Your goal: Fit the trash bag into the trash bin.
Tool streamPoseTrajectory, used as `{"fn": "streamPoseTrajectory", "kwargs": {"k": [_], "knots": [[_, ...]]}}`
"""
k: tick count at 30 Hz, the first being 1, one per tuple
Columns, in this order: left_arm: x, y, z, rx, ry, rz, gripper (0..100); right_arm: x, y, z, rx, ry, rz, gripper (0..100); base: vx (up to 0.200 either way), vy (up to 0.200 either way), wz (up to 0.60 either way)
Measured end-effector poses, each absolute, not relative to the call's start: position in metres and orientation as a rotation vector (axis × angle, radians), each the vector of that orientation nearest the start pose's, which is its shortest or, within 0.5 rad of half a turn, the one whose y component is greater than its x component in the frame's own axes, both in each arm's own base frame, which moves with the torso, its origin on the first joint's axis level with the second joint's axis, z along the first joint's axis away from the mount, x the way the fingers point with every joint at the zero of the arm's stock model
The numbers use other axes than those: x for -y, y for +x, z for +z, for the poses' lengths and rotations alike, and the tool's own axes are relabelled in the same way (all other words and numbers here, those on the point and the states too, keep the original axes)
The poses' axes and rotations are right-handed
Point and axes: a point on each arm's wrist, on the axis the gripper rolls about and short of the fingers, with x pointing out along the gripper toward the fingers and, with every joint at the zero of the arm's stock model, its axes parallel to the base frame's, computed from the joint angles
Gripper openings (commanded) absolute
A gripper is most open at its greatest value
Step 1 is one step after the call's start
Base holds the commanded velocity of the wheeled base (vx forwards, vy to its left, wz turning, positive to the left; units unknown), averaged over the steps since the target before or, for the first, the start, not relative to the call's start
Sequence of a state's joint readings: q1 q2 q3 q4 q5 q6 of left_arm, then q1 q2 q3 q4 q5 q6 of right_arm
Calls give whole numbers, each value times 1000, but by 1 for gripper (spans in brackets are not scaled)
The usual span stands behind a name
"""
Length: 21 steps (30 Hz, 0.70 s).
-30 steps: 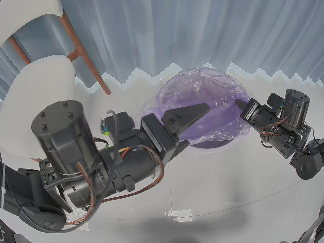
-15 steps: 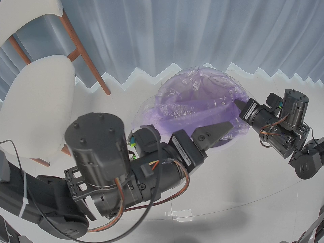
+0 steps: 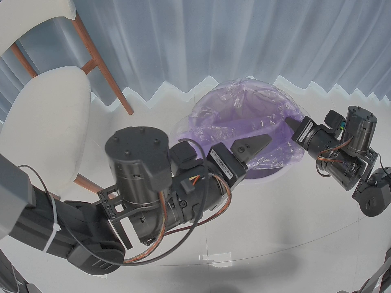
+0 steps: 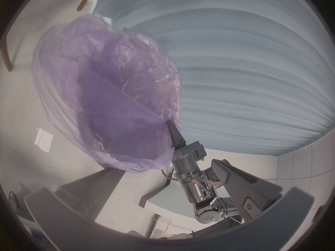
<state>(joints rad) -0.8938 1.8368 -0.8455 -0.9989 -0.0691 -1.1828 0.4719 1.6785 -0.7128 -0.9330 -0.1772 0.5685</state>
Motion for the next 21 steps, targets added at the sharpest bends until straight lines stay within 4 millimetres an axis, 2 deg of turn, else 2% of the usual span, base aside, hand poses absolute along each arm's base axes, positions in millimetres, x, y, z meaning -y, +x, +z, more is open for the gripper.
{"fn": "streamPoseTrajectory", "kwargs": {"k": [11, 12, 21], "knots": [[279, 224, 187, -540, -1102, -850, 100, -134, 258, 199, -96, 561, 306, 0, 0, 0, 0], [280, 225, 187, -536, -1103, -848, 0, -134, 258, 200, -96, 561, 307, 0, 0, 0, 0], [287, 223, 186, -533, -1092, -846, 0, -134, 257, 201, -90, 566, 311, 0, 0, 0, 0]]}}
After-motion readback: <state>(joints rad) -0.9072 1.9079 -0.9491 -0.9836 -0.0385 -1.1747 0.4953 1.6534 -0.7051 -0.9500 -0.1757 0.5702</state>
